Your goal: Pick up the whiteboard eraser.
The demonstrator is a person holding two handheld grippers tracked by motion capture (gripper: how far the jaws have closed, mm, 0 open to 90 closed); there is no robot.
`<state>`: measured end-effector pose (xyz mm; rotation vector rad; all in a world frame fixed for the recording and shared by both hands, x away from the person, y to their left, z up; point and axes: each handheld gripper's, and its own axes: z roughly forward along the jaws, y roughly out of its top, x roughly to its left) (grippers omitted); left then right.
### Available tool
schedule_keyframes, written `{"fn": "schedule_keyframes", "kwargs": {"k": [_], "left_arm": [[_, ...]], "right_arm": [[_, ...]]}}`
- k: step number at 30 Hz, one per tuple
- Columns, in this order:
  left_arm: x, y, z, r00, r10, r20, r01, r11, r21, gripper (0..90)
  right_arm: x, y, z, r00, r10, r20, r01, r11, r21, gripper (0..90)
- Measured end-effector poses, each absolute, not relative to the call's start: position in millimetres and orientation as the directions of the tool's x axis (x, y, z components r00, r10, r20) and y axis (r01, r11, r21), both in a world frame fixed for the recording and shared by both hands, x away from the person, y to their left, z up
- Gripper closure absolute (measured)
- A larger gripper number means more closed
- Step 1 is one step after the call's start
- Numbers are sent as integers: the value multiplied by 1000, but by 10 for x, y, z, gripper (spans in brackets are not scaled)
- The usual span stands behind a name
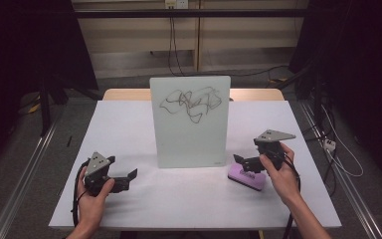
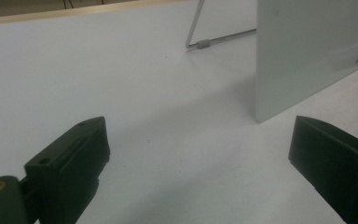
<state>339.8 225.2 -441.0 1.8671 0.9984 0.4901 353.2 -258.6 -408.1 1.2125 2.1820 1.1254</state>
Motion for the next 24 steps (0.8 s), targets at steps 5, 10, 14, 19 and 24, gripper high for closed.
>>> {"fn": "schedule_keyframes", "kwargs": {"k": [5, 10, 14, 19, 24], "left_arm": [[3401, 2240, -4417, 599, 797, -83, 437, -239, 867, 49], [3403, 2227, -4412, 599, 797, -77, 433, -241, 869, 49], [3409, 2229, -4418, 601, 795, -80, 438, -244, 865, 49], [3406, 2239, -4422, 602, 795, -81, 440, -245, 864, 49], [3409, 2239, -4422, 606, 791, -86, 441, -245, 863, 49]], "right_arm": [[3612, -2546, -4134, -554, 831, 47, 522, 303, 797, 67], [3611, -2520, -4166, -596, 799, 83, 538, 320, 780, 70], [3577, -2530, -4152, -622, 780, 66, 535, 362, 763, 83], [3559, -2564, -4163, -637, 768, 70, 550, 388, 740, 94], [3532, -2597, -4162, -660, 749, 63, 558, 432, 709, 114]]}}
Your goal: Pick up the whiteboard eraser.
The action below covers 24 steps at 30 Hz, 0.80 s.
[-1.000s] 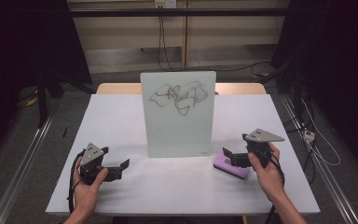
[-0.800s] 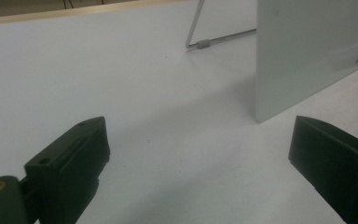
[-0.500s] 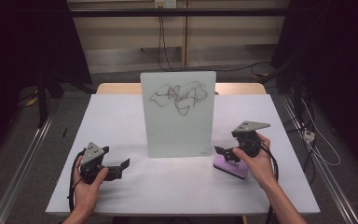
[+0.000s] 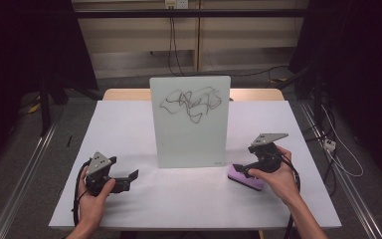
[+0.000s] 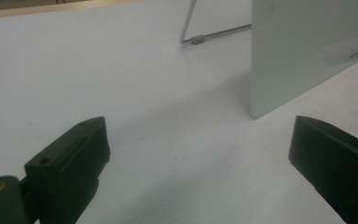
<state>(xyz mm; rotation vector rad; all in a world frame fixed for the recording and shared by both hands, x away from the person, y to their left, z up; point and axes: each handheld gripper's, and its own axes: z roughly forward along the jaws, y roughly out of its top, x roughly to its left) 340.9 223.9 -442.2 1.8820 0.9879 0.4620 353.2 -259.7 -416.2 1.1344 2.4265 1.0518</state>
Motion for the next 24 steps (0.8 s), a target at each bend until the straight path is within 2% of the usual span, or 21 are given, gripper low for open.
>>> {"fn": "schedule_keyframes", "kwargs": {"k": [4, 7, 15, 24], "left_arm": [[3411, 2237, -4426, 606, 791, -88, 443, -244, 863, 49], [3409, 2233, -4429, 607, 790, -87, 445, -247, 860, 49], [3413, 2237, -4433, 609, 788, -87, 447, -250, 859, 49], [3415, 2227, -4435, 614, 785, -84, 447, -258, 857, 49]], "right_arm": [[3529, -2620, -4168, -670, 740, 61, 563, 452, 692, 139], [3522, -2643, -4169, -682, 728, 67, 569, 472, 673, 197], [3494, -2632, -4169, -715, 697, 64, 559, 513, 651, 218], [3485, -2625, -4203, -741, 669, 58, 562, 571, 598, 316]]}}
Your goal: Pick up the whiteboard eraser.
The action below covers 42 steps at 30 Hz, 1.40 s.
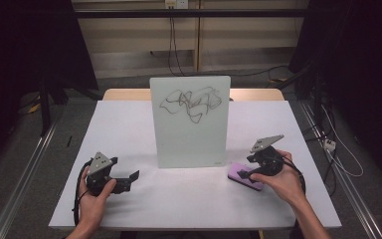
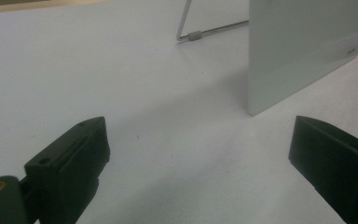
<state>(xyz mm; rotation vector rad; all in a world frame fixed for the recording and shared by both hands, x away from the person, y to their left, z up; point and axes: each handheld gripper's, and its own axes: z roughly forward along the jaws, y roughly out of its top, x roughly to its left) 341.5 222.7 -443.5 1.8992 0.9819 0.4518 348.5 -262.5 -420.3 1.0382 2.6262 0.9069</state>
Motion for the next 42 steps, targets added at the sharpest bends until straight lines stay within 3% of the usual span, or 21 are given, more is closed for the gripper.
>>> {"fn": "schedule_keyframes", "kwargs": {"k": [13, 25, 42], "left_arm": [[3417, 2226, -4440, 616, 783, -88, 449, -258, 855, 49], [3417, 2230, -4440, 615, 784, -91, 452, -256, 854, 49], [3421, 2227, -4445, 618, 781, -89, 452, -261, 853, 49]], "right_arm": [[3483, -2620, -4242, -773, 631, 68, 554, 619, 557, 347], [3455, -2555, -4316, -794, 607, 30, 549, 696, 463, 394], [3450, -2553, -4310, -801, 599, 27, 542, 704, 459, 413]]}}
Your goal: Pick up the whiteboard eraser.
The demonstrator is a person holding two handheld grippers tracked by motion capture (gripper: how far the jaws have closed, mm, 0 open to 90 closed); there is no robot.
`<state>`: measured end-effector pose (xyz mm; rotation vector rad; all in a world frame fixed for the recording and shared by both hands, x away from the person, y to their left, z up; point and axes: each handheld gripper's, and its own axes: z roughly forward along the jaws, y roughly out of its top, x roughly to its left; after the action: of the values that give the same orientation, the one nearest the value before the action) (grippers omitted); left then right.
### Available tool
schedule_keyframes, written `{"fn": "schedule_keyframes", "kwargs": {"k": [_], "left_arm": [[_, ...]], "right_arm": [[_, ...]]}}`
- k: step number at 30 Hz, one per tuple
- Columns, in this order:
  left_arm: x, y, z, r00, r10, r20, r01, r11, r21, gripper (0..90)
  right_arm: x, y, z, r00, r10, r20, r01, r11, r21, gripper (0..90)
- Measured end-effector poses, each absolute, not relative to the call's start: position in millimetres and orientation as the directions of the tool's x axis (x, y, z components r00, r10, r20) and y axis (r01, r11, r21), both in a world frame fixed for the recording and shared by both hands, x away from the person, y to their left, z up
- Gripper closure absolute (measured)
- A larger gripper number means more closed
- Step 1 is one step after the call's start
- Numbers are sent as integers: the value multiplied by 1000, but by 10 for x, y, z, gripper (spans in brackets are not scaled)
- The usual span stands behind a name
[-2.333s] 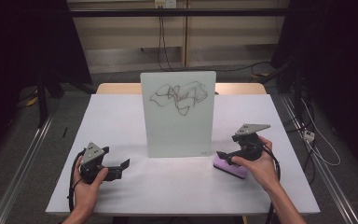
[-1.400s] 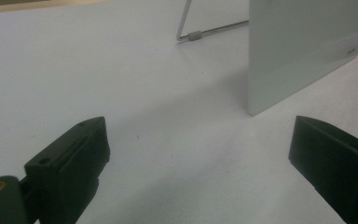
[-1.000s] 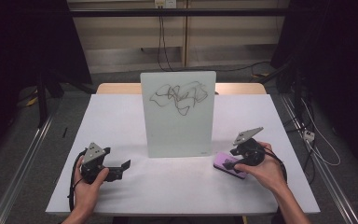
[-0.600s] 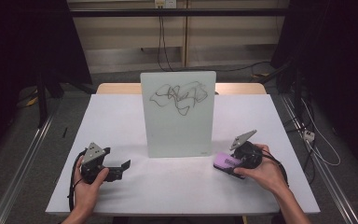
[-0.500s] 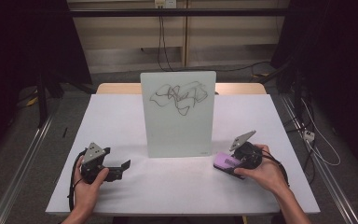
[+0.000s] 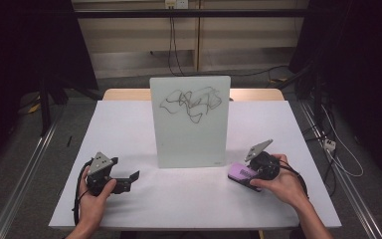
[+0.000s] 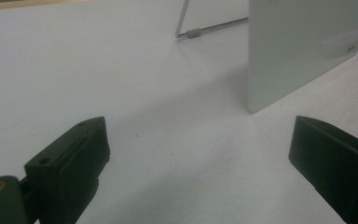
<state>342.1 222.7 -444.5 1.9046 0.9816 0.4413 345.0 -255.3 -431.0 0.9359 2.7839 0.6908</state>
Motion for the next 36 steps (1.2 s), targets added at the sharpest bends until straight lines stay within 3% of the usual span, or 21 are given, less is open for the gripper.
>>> {"fn": "schedule_keyframes", "kwargs": {"k": [20, 36], "left_arm": [[3423, 2281, -4460, 609, 787, -101, 462, -248, 851, 49], [3430, 2244, -4454, 617, 783, -86, 453, -263, 852, 49]], "right_arm": [[3482, -2653, -4196, -775, 622, 115, 550, 573, 607, 415], [3423, -2586, -4096, -790, 605, 101, 500, 540, 677, 416]]}}
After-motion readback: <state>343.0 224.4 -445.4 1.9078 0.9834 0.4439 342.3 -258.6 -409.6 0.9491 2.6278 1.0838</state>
